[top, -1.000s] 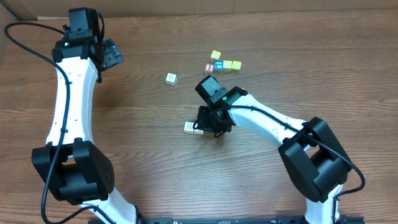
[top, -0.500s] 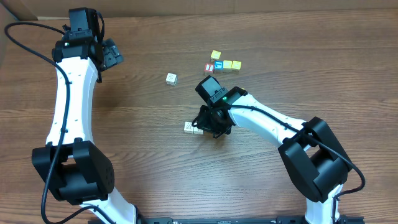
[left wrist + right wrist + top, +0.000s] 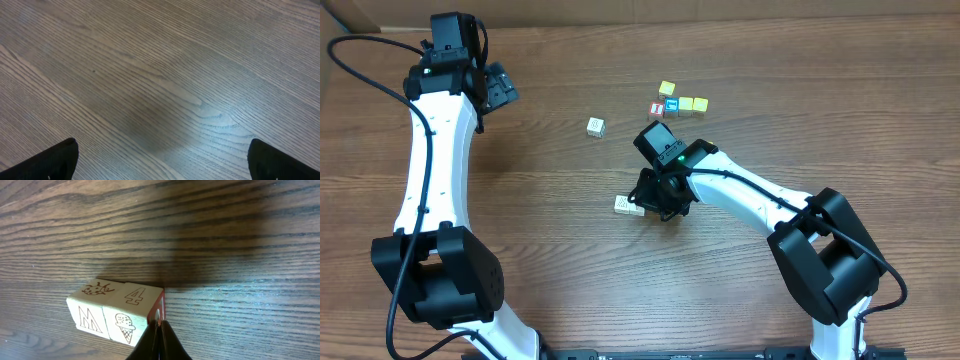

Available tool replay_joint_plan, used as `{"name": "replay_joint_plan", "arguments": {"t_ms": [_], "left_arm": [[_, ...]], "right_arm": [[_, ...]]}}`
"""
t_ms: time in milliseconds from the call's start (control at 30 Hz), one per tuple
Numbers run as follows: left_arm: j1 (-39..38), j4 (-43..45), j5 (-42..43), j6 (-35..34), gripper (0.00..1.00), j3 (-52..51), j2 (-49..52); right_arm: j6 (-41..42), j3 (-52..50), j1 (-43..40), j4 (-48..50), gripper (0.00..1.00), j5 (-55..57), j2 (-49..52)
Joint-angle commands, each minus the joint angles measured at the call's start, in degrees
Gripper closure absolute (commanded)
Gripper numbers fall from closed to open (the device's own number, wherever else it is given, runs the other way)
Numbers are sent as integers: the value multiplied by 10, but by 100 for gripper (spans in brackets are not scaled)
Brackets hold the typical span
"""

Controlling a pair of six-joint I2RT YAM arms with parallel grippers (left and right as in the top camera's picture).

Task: Flip 5 blocks

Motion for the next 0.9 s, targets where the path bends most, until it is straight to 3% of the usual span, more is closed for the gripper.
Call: {"name": "replay_joint_plan", "arguments": {"t_ms": [0,167,267,400,533,867], "left_arm": [[2,1,-8,-13,0,10,-9],[2,0,-8,-13,0,10,-9],[2,1,-8,-13,0,10,-9],[2,0,-8,-13,0,10,-9],[2,0,-8,-13,0,10,-9],[2,1,-8,-13,0,10,-9]], "right_arm": [[2,-3,0,3,96,9,0],[0,-3,0,3,96,51,0],[-46,7,-1,0,96,86,-1],[-99,86,-1,-65,96,121,-1],[-147,180,1,-106,96,85,-1],[-171,193,83,-68,96,117,28]]}}
